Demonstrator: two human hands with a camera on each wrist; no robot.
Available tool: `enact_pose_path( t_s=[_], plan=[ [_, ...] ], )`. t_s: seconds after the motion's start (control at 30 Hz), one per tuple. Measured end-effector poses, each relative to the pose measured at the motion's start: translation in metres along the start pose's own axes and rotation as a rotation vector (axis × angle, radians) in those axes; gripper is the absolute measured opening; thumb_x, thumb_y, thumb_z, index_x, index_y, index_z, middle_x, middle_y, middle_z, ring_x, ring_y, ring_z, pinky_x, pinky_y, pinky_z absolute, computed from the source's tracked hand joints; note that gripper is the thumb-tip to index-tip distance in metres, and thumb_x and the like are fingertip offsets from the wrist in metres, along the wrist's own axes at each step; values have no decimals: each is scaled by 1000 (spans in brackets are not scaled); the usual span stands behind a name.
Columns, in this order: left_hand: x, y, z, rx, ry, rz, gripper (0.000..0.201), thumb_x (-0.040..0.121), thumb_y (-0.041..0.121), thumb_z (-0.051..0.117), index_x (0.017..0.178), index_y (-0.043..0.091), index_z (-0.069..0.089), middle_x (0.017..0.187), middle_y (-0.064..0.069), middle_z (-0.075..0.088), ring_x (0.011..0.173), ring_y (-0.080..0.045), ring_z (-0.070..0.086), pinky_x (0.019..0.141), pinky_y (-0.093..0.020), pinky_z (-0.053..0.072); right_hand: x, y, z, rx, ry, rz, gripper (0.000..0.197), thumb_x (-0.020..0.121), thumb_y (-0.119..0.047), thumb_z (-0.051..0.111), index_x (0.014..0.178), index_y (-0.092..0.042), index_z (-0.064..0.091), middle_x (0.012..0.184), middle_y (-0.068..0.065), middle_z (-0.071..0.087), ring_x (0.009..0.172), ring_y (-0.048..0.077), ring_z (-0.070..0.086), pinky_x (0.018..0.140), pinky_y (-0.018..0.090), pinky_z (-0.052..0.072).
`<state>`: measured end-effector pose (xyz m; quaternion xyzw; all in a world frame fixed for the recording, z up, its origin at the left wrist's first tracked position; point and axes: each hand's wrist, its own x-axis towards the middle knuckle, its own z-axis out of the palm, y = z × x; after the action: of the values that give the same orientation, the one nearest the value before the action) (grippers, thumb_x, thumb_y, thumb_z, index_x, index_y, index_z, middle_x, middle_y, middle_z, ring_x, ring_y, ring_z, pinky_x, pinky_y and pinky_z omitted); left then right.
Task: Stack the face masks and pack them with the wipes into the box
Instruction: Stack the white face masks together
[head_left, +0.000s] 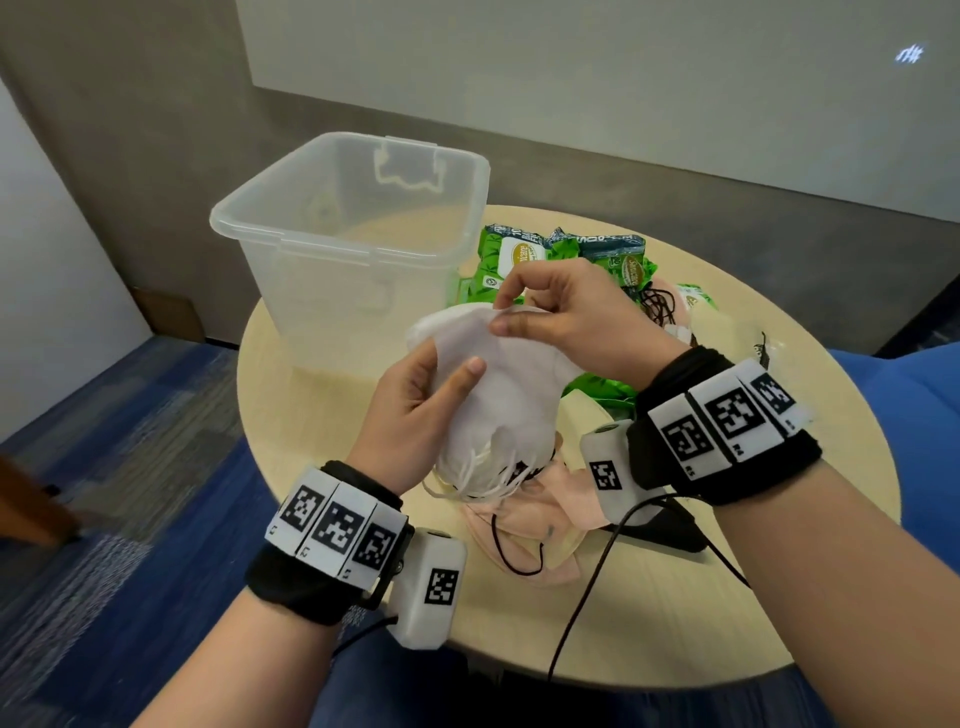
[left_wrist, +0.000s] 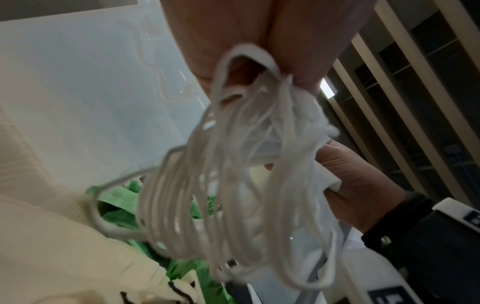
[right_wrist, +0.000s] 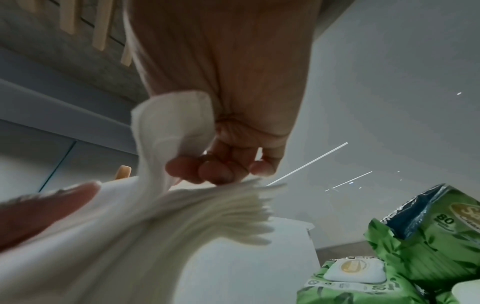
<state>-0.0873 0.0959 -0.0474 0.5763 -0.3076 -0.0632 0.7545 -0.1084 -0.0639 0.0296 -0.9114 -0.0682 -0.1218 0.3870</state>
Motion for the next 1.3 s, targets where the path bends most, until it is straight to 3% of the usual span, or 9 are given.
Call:
enact_pose_path(
  t_s=[0.17, 0.27, 0.37, 0.5, 0.7, 0.87, 0.97, 1.1, 1.3],
  plan=[
    [-1, 5, 0, 37, -26, 78, 48, 90, 13, 50, 128, 39, 39, 133, 1, 54, 113, -10, 57, 87, -21, 50, -4, 2, -1, -71, 57, 2, 17, 80, -21, 72, 73, -26, 57, 41, -11, 34, 43, 3, 30, 47, 16, 20],
    [2, 9, 1, 8, -44, 119, 63, 96, 0, 41, 131, 48, 21, 134, -4, 51, 98, -6, 63, 78, -19, 52, -5, 2, -2, -171, 124, 21, 32, 76, -32, 74, 101, -20, 60, 79, -9, 50, 73, 4, 45, 69, 25, 35],
    [8, 9, 0, 24, -49, 164, 61, 97, -3, 36, 130, 47, 26, 138, 1, 48, 104, -5, 60, 82, -18, 50, -4, 6, -10, -140, 49, 148, 63, 71, -44, 74, 124, -25, 47, 115, 0, 50, 105, 13, 50, 91, 32, 41],
    [22, 6, -1, 92, -58, 162, 46, 91, -5, 33, 108, 30, 58, 109, 28, 63, 107, 6, 55, 88, -10, 41, -1, 11, -15, 190, -89, 226, 46, 70, -30, 75, 106, -7, 58, 94, 6, 64, 83, 16, 62, 72, 33, 51],
    [49, 9, 5, 65, -98, 34, 25, 83, 7, 54, 95, 23, 67, 98, 12, 71, 101, -6, 62, 89, -18, 45, 24, 17, -18, 204, -66, 237, 44, 71, -24, 79, 101, -2, 56, 83, 6, 63, 62, 6, 59, 48, 23, 47],
    [83, 34, -3, 72, -102, -42, 29, 83, 0, 54, 98, 21, 67, 98, 15, 71, 101, -4, 63, 88, -20, 48, 51, 6, -30, 270, -39, 284, 53, 60, -35, 81, 101, -5, 66, 98, 14, 71, 94, 30, 67, 82, 49, 54],
    [105, 53, -13, 147, -92, -48, 28, 83, 4, 54, 96, 24, 67, 97, 18, 70, 102, 0, 61, 91, -18, 46, 67, -10, -44, 326, -62, 295, 66, 60, -35, 84, 112, -5, 56, 108, 11, 66, 98, 22, 65, 85, 41, 53],
    [128, 72, -20, 157, -55, -103, 25, 84, 5, 51, 92, 26, 63, 100, 17, 65, 102, 0, 57, 89, -18, 46, 86, -25, -63, 509, -136, 290, 61, 67, -1, 76, 120, -11, 47, 107, 2, 60, 93, 6, 62, 77, 21, 52],
    [154, 90, -23, 182, -139, -160, 26, 81, 8, 52, 96, 28, 59, 106, 11, 61, 102, -6, 58, 89, -26, 50, 115, -34, -68, 457, -39, 337, 39, 77, 4, 68, 113, 5, 53, 102, 15, 64, 88, 20, 62, 77, 30, 53]
  ],
)
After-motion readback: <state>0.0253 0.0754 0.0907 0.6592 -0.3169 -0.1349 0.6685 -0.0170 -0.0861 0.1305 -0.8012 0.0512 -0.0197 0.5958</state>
